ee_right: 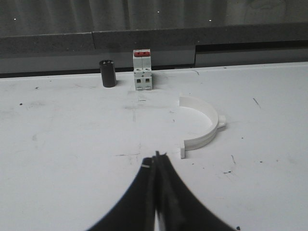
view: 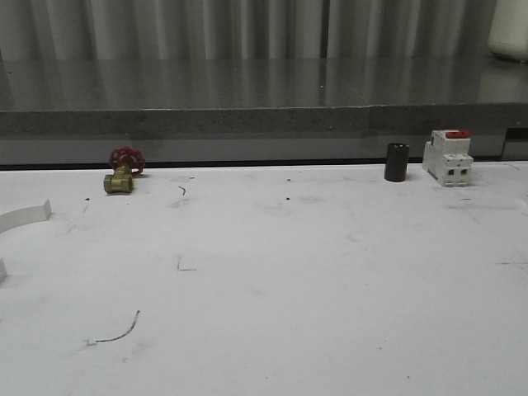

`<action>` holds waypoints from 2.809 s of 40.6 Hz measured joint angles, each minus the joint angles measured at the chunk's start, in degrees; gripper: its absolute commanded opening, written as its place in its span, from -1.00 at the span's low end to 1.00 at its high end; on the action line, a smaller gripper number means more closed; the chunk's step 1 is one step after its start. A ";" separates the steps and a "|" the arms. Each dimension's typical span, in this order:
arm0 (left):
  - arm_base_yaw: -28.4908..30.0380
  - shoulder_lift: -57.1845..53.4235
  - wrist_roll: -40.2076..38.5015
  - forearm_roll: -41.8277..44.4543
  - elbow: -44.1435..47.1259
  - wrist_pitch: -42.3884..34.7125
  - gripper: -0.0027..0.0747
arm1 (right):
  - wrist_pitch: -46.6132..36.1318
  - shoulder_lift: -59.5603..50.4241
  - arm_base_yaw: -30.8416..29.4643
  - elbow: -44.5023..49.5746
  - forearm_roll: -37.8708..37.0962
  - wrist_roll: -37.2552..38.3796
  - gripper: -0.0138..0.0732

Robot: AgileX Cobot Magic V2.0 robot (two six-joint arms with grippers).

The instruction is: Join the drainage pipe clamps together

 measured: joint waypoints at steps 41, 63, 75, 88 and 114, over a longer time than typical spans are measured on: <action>0.00 0.00 0.00 0.00 0.00 0.00 -0.98 | 0.00 0.00 0.00 0.00 0.00 0.00 -0.95; 0.00 0.00 0.00 0.00 -1.29 -10.83 -0.98 | -0.23 0.00 0.00 -2.63 1.09 0.00 -0.95; 0.00 6.55 0.00 3.83 -20.16 1.54 -0.98 | 12.35 6.69 0.00 -23.49 1.22 0.14 -0.95; 0.00 19.62 0.00 4.81 -25.86 8.81 -0.96 | 13.65 17.47 0.00 -28.59 1.22 0.06 -0.84; 0.00 19.62 0.04 2.78 -25.91 10.09 0.74 | 11.76 17.47 0.00 -28.71 1.22 0.06 0.69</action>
